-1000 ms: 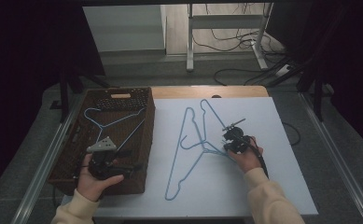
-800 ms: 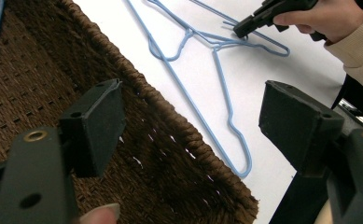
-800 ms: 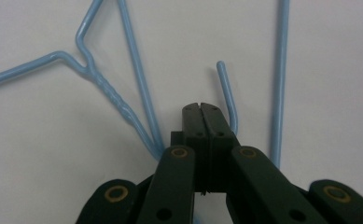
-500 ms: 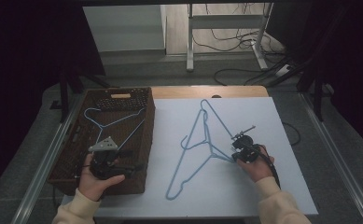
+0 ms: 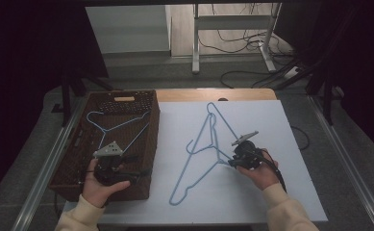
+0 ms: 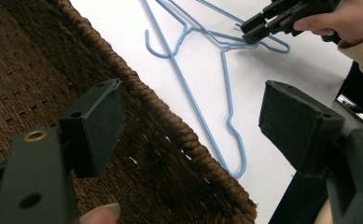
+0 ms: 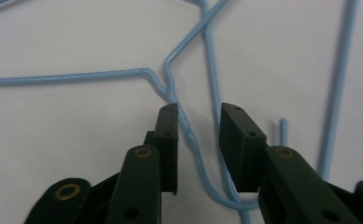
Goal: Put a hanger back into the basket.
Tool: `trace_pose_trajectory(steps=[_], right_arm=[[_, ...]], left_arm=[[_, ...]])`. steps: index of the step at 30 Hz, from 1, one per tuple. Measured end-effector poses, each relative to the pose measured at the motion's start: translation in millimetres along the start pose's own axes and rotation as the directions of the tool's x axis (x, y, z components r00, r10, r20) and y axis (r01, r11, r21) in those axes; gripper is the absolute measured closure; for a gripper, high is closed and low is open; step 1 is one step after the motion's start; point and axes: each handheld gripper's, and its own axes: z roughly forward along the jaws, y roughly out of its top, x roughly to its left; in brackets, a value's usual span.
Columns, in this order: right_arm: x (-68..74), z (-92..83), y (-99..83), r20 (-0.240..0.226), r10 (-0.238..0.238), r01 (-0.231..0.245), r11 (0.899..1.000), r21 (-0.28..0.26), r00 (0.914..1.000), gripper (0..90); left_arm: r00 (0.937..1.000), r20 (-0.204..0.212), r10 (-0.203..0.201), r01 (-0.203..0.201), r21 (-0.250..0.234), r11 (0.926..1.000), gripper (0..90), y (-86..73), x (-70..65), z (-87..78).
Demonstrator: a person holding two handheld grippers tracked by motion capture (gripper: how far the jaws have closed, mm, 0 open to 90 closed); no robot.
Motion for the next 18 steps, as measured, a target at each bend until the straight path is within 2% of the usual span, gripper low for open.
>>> trace_pose_trajectory(steps=[6, 9, 14, 18], right_arm=[[-0.3, 10.1, 3.0, -0.028, -0.032, 0.033, 0.998, 0.046, 0.9991, 65.4], [-2.7, 14.1, 3.2, -0.048, -0.030, 0.033, 0.997, 0.068, 0.9984, 69.4], [-2.1, 14.4, 6.5, -0.056, -0.080, 0.085, 0.992, 0.096, 0.9953, 79.3], [1.7, 14.7, 8.9, -0.057, -0.134, 0.140, 0.984, 0.113, 0.9894, 84.9]], left_arm=[[1.0000, -0.001, -0.002, 0.002, -0.003, 1.0000, 22.6, -0.5, -0.1, -1.1], [1.0000, -0.001, 0.001, -0.001, -0.001, 1.0000, 22.6, -0.4, -0.7, -0.7], [1.0000, 0.001, 0.002, -0.002, 0.002, 1.0000, 22.6, -0.1, -1.8, 1.3], [1.0000, 0.001, 0.007, -0.007, 0.003, 1.0000, 22.6, 0.3, -3.1, 1.6]])
